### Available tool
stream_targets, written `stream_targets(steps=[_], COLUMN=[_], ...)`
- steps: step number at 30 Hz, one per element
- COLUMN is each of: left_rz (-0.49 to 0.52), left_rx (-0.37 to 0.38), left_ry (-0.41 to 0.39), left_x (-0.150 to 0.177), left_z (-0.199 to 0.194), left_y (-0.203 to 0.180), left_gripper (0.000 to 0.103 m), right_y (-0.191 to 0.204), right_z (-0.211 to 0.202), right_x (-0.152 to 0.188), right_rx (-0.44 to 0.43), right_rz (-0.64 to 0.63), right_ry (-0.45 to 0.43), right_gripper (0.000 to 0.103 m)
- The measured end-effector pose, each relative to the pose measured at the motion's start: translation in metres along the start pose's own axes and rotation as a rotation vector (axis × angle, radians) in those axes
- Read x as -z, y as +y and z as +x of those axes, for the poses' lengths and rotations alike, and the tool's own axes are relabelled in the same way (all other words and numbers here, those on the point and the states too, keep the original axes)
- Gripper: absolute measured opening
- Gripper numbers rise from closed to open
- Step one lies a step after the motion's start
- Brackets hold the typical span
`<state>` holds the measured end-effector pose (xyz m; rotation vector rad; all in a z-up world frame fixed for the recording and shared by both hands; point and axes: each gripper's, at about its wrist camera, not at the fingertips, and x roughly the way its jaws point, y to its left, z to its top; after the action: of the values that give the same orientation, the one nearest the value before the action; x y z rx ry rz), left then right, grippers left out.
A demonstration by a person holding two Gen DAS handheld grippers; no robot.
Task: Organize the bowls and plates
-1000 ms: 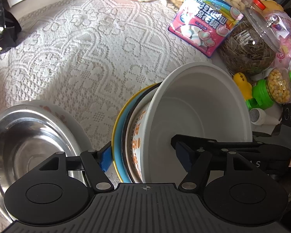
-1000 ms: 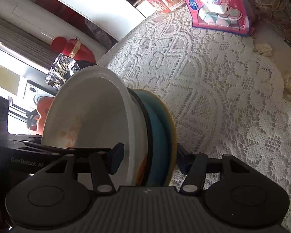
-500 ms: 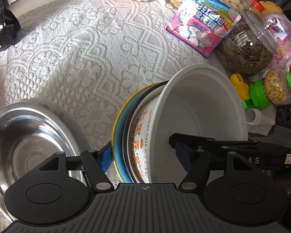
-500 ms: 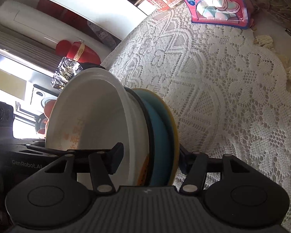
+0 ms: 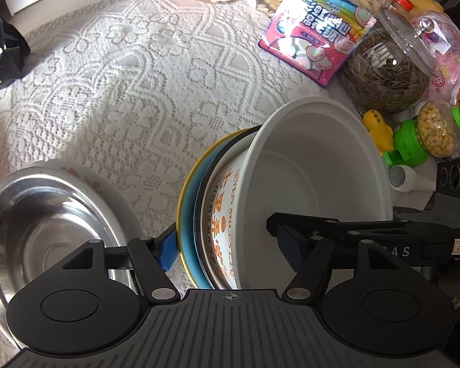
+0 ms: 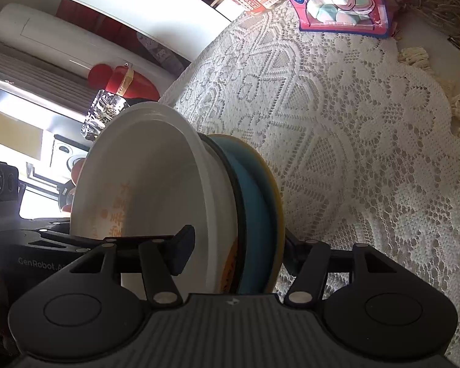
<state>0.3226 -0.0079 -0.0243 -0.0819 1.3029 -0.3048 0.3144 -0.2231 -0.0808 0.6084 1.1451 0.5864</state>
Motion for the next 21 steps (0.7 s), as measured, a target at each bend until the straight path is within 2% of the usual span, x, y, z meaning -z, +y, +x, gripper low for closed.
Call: stream_targets(steps=[2,9,21], left_rz=[-0.007,0.0,-0.004], left_rx=[-0.007,-0.023,-0.027], left_ry=[0.001,0.004,-0.005], left_x=[-0.0014,-0.0014,-0.0007], left_z=[0.0025,0.0045,0.0058], left_y=[0.0007,0.0029,0.0047], left_gripper=[0.071,0.066,0.066], right_y=[0.0037,0.0,0.0], right_z=[0.0011,0.0037,0.0057], right_x=[0.0008,-0.0015,-0.0013], right_rx=[0.02,0.003,0.008], right_rz=[-0.012,0.017,0.026], right_ry=[0.004,0.029,0.032], right_gripper=[0.058,0.057,0.056])
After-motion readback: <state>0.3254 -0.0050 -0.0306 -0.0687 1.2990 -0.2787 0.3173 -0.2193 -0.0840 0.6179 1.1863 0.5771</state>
